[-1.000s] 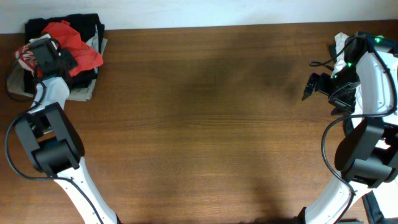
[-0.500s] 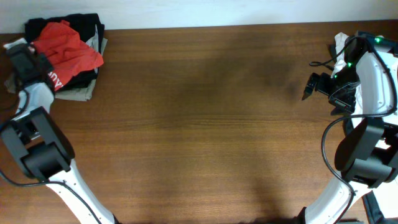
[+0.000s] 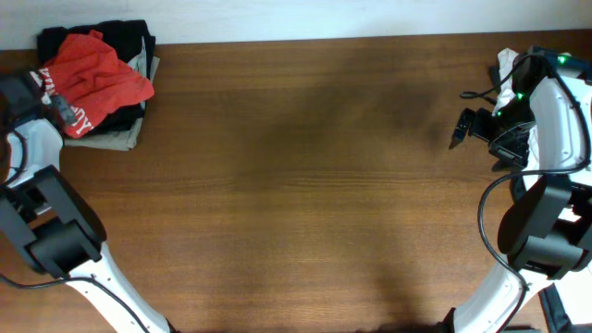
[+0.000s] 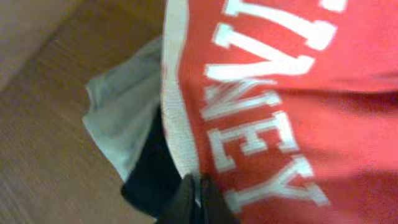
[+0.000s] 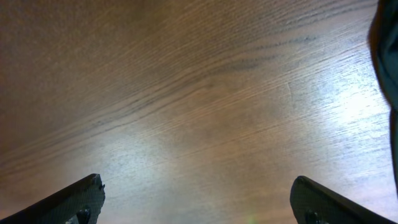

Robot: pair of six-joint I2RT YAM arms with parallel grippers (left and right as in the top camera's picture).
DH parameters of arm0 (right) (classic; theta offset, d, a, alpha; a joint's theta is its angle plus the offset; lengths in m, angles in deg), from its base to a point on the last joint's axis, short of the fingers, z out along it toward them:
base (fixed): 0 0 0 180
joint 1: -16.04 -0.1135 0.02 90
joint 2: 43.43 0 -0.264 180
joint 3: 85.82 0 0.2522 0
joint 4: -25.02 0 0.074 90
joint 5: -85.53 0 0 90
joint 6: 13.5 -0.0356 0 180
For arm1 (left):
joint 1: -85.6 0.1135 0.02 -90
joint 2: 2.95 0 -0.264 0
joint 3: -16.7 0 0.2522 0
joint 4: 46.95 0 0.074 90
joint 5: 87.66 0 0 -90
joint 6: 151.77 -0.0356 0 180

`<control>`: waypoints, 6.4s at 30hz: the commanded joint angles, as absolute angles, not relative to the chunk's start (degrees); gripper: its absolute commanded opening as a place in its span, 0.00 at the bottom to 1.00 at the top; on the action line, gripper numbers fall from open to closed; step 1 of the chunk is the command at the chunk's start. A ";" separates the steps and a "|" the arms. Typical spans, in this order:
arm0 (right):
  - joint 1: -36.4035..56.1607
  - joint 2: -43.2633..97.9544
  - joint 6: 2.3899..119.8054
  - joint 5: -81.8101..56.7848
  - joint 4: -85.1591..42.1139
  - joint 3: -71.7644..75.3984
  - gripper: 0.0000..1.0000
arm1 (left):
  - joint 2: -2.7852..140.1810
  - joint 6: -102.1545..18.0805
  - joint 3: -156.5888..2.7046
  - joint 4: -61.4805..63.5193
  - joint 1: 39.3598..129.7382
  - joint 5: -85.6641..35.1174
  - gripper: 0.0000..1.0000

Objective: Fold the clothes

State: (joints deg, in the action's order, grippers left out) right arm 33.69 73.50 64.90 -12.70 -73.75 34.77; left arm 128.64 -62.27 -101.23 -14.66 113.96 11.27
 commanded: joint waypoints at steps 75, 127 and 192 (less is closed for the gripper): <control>35.18 26.00 74.15 -20.24 -86.06 37.10 0.99 | 114.28 -60.08 -133.07 39.56 110.09 -30.67 0.99; 14.98 -43.24 80.14 -14.12 14.81 -71.74 0.99 | 114.28 -60.08 -133.07 39.56 110.09 -30.67 0.99; 14.98 -43.24 80.14 -14.49 7.60 -71.74 0.99 | -2.68 -60.10 2.44 -28.43 92.04 -0.68 0.99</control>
